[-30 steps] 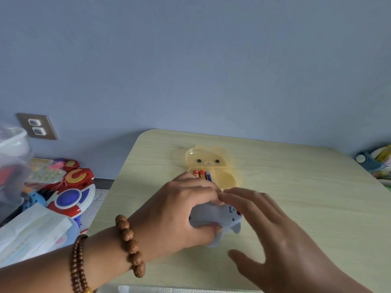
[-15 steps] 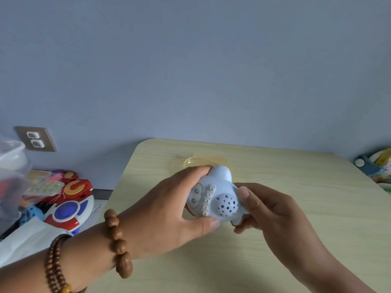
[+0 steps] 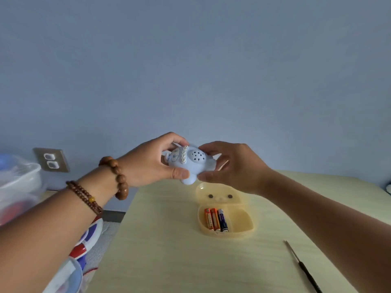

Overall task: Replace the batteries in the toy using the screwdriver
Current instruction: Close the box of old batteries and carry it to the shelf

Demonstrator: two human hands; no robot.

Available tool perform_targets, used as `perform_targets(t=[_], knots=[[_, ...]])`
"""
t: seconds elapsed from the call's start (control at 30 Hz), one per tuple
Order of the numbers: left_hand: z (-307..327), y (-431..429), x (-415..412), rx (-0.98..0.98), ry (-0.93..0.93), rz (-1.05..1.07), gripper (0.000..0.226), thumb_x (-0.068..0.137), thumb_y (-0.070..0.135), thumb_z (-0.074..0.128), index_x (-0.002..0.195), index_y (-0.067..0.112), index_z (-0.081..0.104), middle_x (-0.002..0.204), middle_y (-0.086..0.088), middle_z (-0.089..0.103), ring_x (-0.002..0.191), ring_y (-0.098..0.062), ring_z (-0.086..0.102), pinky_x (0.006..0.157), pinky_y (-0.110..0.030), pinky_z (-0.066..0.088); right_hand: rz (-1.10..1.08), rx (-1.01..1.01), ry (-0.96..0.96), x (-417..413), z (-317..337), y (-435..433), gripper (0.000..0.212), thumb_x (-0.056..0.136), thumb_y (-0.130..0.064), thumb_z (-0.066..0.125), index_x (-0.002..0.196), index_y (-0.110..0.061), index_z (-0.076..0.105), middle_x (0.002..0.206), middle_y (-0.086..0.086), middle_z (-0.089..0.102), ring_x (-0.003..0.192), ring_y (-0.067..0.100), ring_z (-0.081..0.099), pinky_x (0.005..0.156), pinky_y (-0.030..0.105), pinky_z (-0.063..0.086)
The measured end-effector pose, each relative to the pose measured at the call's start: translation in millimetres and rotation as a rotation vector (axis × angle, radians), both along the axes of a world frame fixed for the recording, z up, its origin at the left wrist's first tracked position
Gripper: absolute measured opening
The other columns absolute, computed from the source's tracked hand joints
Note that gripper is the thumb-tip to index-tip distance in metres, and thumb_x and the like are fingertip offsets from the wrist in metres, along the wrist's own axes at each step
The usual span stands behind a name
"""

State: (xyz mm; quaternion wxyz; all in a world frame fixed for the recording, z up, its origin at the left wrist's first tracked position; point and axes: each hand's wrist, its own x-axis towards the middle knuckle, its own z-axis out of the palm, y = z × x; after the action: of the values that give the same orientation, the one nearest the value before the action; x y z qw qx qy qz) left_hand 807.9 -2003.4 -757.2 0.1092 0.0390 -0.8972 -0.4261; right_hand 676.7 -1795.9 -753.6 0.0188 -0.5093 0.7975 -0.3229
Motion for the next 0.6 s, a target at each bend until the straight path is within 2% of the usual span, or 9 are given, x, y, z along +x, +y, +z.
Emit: perform_targets(t=[0.07,0.2,0.3,0.4,0.6], knots=[[-6.9,-17.3,-11.9,-0.039,-0.023,0.045,0.072,0.054,0.057,0.085,0.119,0.042,0.058,0.12,0.012,0.068,0.105,-0.007,0.069,0.099,-0.042,0.054,0.02,0.025,0.017,-17.1,-10.5,-22.2,0.056,0.069,-0.046,0.086,0.12,-0.036,0.066,0.105,-0.018,0.072,0.082,0.004,0.069,0.081,0.032,0.06],[-28.0,-39.9,-27.6,-0.041,-0.043,0.098,0.058,0.067,0.045,0.088,0.118,0.041,0.061,0.119,0.013,0.068,0.109,-0.005,0.066,0.103,-0.04,0.05,0.026,0.055,-0.01,-39.1,-30.4,-48.9,0.056,0.07,-0.051,0.083,0.121,-0.036,0.066,0.107,-0.018,0.071,0.084,0.002,0.069,0.084,0.029,0.059],[-41.4,-50.2,-34.6,-0.024,-0.045,0.12,0.073,0.058,0.059,0.082,0.124,0.037,0.062,0.12,0.013,0.069,0.111,-0.005,0.066,0.103,-0.041,0.051,0.031,0.078,-0.046,-49.8,-41.4,-62.3,0.062,0.071,-0.05,0.082,0.128,-0.034,0.063,0.114,-0.017,0.069,0.087,0.001,0.068,0.083,0.025,0.056],[-51.5,-56.1,-41.2,-0.029,-0.031,0.145,0.084,0.056,0.064,0.078,0.131,0.033,0.059,0.123,0.015,0.067,0.114,-0.005,0.064,0.104,-0.04,0.05,0.028,0.092,-0.066,-58.6,-45.0,-71.2,0.062,0.072,-0.047,0.082,0.129,-0.033,0.063,0.115,-0.018,0.068,0.09,0.0,0.067,0.079,0.016,0.051],[-69.8,-62.0,-49.3,-0.003,-0.009,0.204,0.084,0.052,0.064,0.081,0.128,0.033,0.059,0.119,0.016,0.067,0.111,-0.006,0.066,0.101,-0.041,0.052,0.026,0.194,-0.02,-66.6,-51.6,-80.9,0.06,0.074,-0.05,0.079,0.13,-0.034,0.061,0.116,-0.017,0.068,0.095,0.004,0.065,0.087,0.026,0.054]])
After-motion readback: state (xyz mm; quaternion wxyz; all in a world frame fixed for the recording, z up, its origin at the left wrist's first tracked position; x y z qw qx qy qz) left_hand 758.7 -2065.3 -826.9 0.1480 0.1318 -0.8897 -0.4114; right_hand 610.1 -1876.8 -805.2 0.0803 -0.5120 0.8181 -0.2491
